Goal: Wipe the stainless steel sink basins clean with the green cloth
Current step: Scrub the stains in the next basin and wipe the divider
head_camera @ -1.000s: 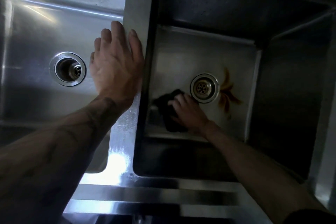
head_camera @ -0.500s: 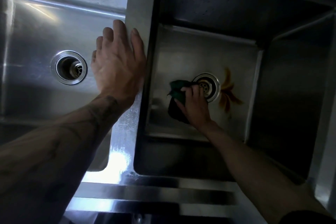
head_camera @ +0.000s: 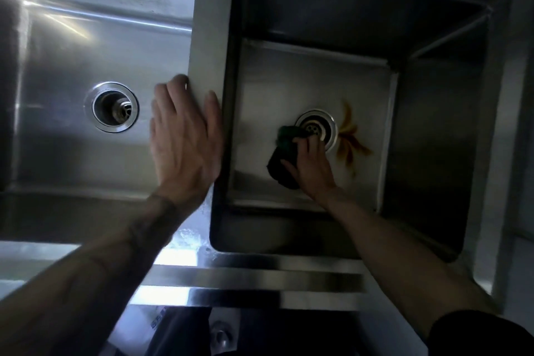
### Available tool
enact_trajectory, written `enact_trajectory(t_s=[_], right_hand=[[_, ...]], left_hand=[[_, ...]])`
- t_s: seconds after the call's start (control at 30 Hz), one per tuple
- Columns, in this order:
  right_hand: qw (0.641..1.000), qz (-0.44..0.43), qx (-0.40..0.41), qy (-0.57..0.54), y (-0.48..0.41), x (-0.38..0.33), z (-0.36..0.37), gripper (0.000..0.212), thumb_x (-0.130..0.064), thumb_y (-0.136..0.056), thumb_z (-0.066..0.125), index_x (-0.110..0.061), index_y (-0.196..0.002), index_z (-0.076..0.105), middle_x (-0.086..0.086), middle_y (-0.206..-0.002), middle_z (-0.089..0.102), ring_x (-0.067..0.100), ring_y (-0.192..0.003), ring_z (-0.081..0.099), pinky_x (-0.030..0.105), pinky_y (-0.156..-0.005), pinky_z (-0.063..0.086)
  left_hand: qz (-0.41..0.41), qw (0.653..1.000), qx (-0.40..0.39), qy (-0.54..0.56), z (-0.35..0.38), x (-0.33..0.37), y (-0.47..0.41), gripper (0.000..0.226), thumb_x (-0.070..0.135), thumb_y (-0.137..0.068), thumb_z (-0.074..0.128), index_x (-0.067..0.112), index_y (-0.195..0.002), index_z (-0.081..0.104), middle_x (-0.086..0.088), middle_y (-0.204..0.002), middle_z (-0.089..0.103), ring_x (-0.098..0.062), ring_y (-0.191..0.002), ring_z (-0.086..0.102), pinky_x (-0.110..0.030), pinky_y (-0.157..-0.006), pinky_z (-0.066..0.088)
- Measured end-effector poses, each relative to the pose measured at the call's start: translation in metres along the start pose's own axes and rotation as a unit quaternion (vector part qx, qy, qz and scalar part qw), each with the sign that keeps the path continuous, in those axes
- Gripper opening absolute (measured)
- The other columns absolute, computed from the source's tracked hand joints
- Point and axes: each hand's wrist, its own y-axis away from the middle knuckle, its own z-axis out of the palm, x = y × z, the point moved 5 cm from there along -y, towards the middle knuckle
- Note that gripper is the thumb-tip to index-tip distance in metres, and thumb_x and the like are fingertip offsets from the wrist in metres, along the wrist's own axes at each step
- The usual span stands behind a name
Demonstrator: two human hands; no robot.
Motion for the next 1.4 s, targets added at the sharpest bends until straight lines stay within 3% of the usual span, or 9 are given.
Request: enact_trajectory(t_s=[0.17, 0.37, 0.57, 0.73, 0.93, 1.03, 1.13, 1.3, 1.4], right_hand=[[0.950, -0.285, -0.076, 0.099, 0.045, -0.011, 0.002, 0.055, -0.043, -0.082, 0.079, -0.006, -0.118, 0.060, 0.018, -0.115, 0.056, 0.036, -0.101, 0.056, 0.044, -0.085, 0.054], [0.999, -0.031, 0.014, 0.022, 0.002, 0.012, -0.002, 0.051, -0.038, -0.093, 0.068, -0.005, -0.128, 0.052, 0.019, -0.120, 0.048, 0.038, -0.106, 0.051, 0.044, -0.084, 0.050], [0.951, -0.287, -0.081, 0.084, 0.048, -0.005, 0.005, 0.054, -0.041, -0.081, 0.082, -0.007, -0.117, 0.061, 0.017, -0.117, 0.055, 0.035, -0.102, 0.056, 0.041, -0.080, 0.054], [0.997, -0.068, -0.015, 0.017, -0.003, 0.009, -0.003, 0.050, -0.041, -0.093, 0.067, -0.005, -0.125, 0.053, 0.018, -0.120, 0.047, 0.036, -0.106, 0.051, 0.042, -0.078, 0.051], [0.944, -0.302, -0.056, 0.120, 0.060, 0.012, 0.004, 0.054, -0.048, -0.082, 0.076, -0.008, -0.116, 0.062, 0.015, -0.113, 0.057, 0.034, -0.099, 0.057, 0.042, -0.085, 0.053], [0.969, -0.219, -0.079, 0.084, 0.035, 0.028, 0.002, 0.049, -0.047, -0.091, 0.066, -0.009, -0.121, 0.055, 0.012, -0.118, 0.049, 0.031, -0.104, 0.052, 0.042, -0.081, 0.054], [0.996, -0.081, -0.002, 0.044, 0.019, 0.035, -0.006, 0.050, -0.042, -0.092, 0.069, -0.005, -0.122, 0.054, 0.017, -0.116, 0.049, 0.033, -0.102, 0.052, 0.041, -0.078, 0.051], [0.945, -0.302, -0.044, 0.115, 0.066, 0.032, 0.003, 0.053, -0.047, -0.080, 0.073, -0.008, -0.115, 0.063, 0.011, -0.114, 0.047, 0.029, -0.101, 0.045, 0.039, -0.086, 0.045], [0.972, -0.210, -0.062, 0.086, 0.043, 0.046, -0.002, 0.051, -0.042, -0.086, 0.075, -0.009, -0.120, 0.057, 0.014, -0.115, 0.050, 0.031, -0.102, 0.051, 0.044, -0.079, 0.054]], left_hand=[[-0.011, 0.999, -0.022, -0.036, 0.005, 0.001, 0.008, 0.052, 0.041, -0.108, 0.034, 0.000, -0.136, 0.048, -0.023, -0.124, 0.053, -0.045, -0.113, 0.053, -0.056, -0.096, 0.043], [-0.015, 0.998, -0.013, -0.064, 0.006, 0.002, 0.008, 0.050, 0.040, -0.108, 0.033, 0.000, -0.133, 0.049, -0.022, -0.122, 0.053, -0.044, -0.114, 0.052, -0.054, -0.098, 0.043], [-0.020, 0.997, -0.016, -0.073, 0.006, 0.002, 0.007, 0.048, 0.039, -0.108, 0.033, 0.002, -0.134, 0.048, -0.021, -0.124, 0.053, -0.042, -0.116, 0.051, -0.052, -0.100, 0.041], [-0.020, 0.997, -0.015, -0.071, 0.007, 0.002, 0.007, 0.047, 0.038, -0.108, 0.035, 0.001, -0.135, 0.048, -0.021, -0.123, 0.053, -0.042, -0.115, 0.051, -0.053, -0.099, 0.041], [-0.028, 0.998, -0.018, -0.062, 0.005, 0.002, 0.007, 0.047, 0.038, -0.108, 0.035, 0.002, -0.136, 0.047, -0.021, -0.124, 0.053, -0.042, -0.116, 0.050, -0.054, -0.099, 0.041], [-0.026, 0.998, -0.022, -0.056, 0.006, 0.002, 0.007, 0.048, 0.038, -0.107, 0.035, 0.001, -0.136, 0.047, -0.022, -0.124, 0.052, -0.043, -0.116, 0.050, -0.056, -0.098, 0.042], [-0.025, 0.998, -0.022, -0.056, 0.007, 0.001, 0.007, 0.048, 0.038, -0.107, 0.035, 0.000, -0.135, 0.047, -0.022, -0.123, 0.052, -0.043, -0.115, 0.050, -0.057, -0.098, 0.042], [-0.026, 0.998, -0.022, -0.054, 0.006, 0.002, 0.007, 0.047, 0.037, -0.108, 0.035, -0.001, -0.134, 0.047, -0.023, -0.122, 0.052, -0.044, -0.114, 0.050, -0.057, -0.098, 0.041], [-0.025, 0.998, -0.022, -0.050, 0.005, 0.003, 0.007, 0.047, 0.036, -0.108, 0.036, -0.001, -0.134, 0.047, -0.024, -0.122, 0.052, -0.044, -0.114, 0.050, -0.058, -0.097, 0.040]])
